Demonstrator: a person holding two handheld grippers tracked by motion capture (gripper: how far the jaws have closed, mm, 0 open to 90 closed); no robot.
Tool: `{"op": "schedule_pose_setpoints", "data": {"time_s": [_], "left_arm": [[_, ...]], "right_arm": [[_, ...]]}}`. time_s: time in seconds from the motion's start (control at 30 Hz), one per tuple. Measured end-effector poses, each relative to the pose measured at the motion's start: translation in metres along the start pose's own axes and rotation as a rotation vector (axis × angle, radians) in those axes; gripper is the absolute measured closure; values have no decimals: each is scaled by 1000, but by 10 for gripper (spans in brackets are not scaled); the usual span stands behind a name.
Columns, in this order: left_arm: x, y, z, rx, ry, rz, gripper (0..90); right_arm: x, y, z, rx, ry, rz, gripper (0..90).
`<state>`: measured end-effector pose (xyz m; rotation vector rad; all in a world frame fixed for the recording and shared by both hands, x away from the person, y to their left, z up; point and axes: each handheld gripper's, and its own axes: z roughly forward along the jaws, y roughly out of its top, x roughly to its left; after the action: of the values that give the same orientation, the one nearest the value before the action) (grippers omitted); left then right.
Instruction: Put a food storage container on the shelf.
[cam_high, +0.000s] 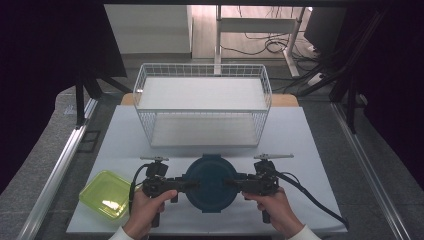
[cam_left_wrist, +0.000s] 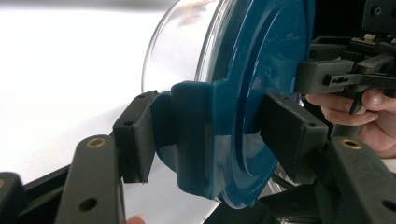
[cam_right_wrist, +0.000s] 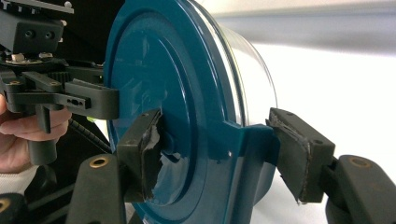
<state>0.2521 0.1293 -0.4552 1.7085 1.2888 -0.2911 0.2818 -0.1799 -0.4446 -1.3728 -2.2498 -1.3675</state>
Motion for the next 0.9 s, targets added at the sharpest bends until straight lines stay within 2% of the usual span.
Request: {"op": "schedule_pose_setpoints", "data": {"time_s": [0.4,0.57,0.9], "left_arm": [[-17,25,-13,-45,-4,32,388],[-25,38,-19,-61,-1,50,389],[-35,60,-29,-90,-2,73,395]], "right_arm": [[13,28,-17,-41,-6,-55,363],[18,44,-25,-59,-8,-78,363],[25,66,-33,-78,-6,-103,363]]}}
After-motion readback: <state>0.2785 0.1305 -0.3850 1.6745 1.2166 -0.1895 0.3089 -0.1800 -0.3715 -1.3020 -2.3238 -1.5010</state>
